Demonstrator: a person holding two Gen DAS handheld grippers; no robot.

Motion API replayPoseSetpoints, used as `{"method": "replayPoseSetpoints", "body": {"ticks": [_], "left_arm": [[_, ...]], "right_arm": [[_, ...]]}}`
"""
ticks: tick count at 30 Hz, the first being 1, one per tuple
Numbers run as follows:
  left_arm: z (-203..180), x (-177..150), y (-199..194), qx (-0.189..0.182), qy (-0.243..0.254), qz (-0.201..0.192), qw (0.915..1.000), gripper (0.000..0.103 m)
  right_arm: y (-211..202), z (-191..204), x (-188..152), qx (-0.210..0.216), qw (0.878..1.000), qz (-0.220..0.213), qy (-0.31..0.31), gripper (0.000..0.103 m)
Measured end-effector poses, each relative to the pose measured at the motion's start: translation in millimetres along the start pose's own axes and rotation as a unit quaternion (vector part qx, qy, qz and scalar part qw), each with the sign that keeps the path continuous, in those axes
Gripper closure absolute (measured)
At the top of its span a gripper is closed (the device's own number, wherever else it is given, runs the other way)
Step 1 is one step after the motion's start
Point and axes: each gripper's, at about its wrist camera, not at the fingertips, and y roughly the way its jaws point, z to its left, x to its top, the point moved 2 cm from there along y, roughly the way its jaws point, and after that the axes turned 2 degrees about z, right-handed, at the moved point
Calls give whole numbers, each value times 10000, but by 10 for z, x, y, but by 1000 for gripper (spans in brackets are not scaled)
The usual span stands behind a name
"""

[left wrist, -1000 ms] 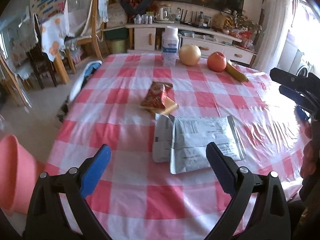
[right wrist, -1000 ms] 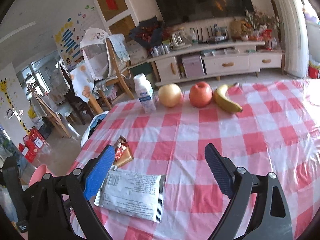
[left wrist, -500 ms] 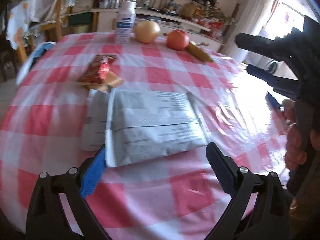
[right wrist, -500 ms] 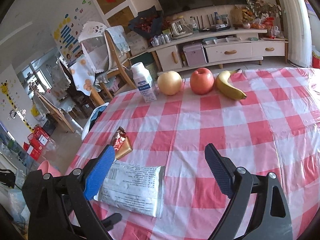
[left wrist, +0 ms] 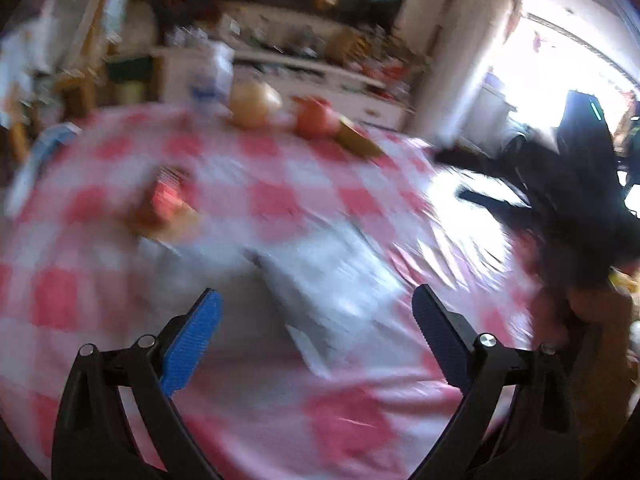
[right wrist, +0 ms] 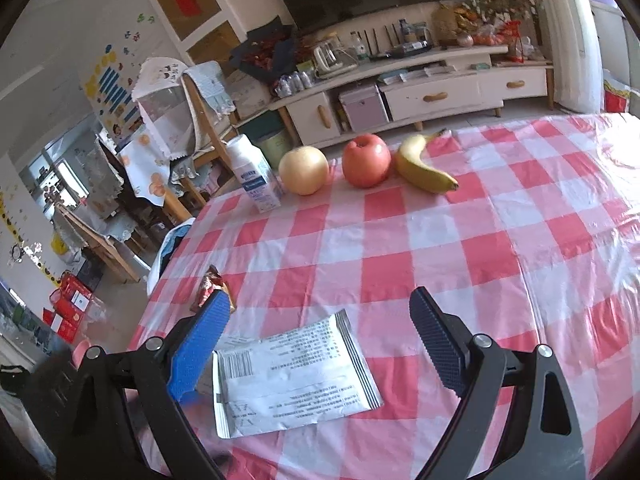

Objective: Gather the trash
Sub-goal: 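Close the left tool on the red printed snack packet and lift it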

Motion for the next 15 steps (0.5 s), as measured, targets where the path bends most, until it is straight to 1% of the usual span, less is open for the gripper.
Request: {"method": "replayPoseSetpoints", "body": {"ticks": [2,5,7,8,11,13,14,15], "left_arm": [[233,165,-4,394,-46,-120,9991,7],[534,371,71,689,-9,-181,9975,7],[677,462,141,722,101,-128,9973,7],[749,516,210,718,159,-61,9973,7],[876,606,362,717,283,55,9970,7],[916,623,448,638,278,125,9975,8],[927,628,490,614,285,168,9976,9],[935,641,560,668,342,242,9969,12]], "right_arm": [[51,16,-49,105,9997,198,79,13],[100,94,-174,359,9975,557,233,13],[113,152,-308,649,9937,825,394,13],[113,173,-382,719,9920,931,461,13],[120,230,-567,688,9894,1152,553,13],[131,257,-645,670,9882,1228,616,13],[146,272,-680,678,9875,1259,664,13],[165,290,-695,678,9871,1273,692,13]]}}
